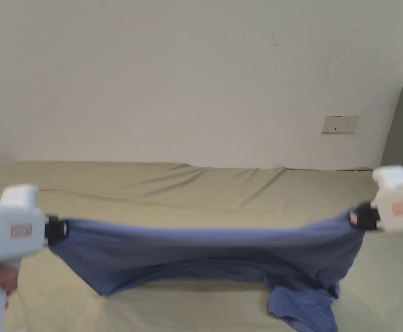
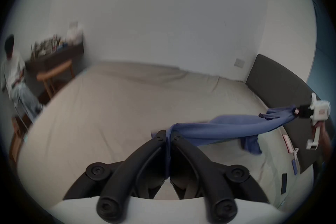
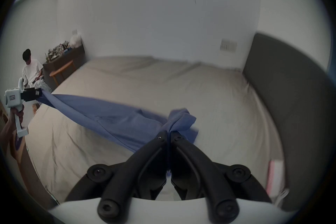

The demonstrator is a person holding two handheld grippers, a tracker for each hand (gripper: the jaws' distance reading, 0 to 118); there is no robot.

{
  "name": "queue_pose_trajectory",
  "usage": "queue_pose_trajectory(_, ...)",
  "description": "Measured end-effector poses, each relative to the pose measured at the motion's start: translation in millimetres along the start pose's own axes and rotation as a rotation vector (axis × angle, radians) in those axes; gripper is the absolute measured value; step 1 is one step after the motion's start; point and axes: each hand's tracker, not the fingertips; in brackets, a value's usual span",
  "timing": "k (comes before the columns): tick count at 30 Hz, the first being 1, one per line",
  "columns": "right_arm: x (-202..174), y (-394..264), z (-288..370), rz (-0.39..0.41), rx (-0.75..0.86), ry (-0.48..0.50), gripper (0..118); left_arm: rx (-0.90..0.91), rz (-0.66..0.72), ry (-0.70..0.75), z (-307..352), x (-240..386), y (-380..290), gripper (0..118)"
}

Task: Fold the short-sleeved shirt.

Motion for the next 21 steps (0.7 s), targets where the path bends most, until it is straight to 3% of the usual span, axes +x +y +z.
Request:
queue_pose_trajectory(4,1.6,-130.1,-28.7,-0.123,-0.107,0.013,8,-0.168,0.12,-0.061,-7.4,-29.5,-100.2,4)
queue_pose_trajectory(7,16.4,-213.7,-38.8,-0.196,-0.241,0.091,8,-0.225,0.181,-0.074,8.0,-46.4,-162.5,4)
queue_pose_trajectory(9,22.9,-258.7,-28.1,-0.242,-0.239,0.077,8,-0.272,0.198,-0.096,17.6,-64.0,-191.4,4)
queue_pose_trajectory(11,24.2,-288.3,-9.9,-0.311,-0.233,0.104,8,-0.271,0.236,-0.17,39.4,-71.2,-215.4,4)
queue_pose_trajectory(17,18.7,-343.6,66.3,-0.463,-0.186,0.18,8,-0.3,0.237,-0.161,112.1,-80.3,-272.2,4)
queue_pose_trajectory(21,3.9,-381.0,121.4,-0.383,-0.226,0.182,8,-0.328,0.272,-0.168,157.4,-88.3,-309.9,4)
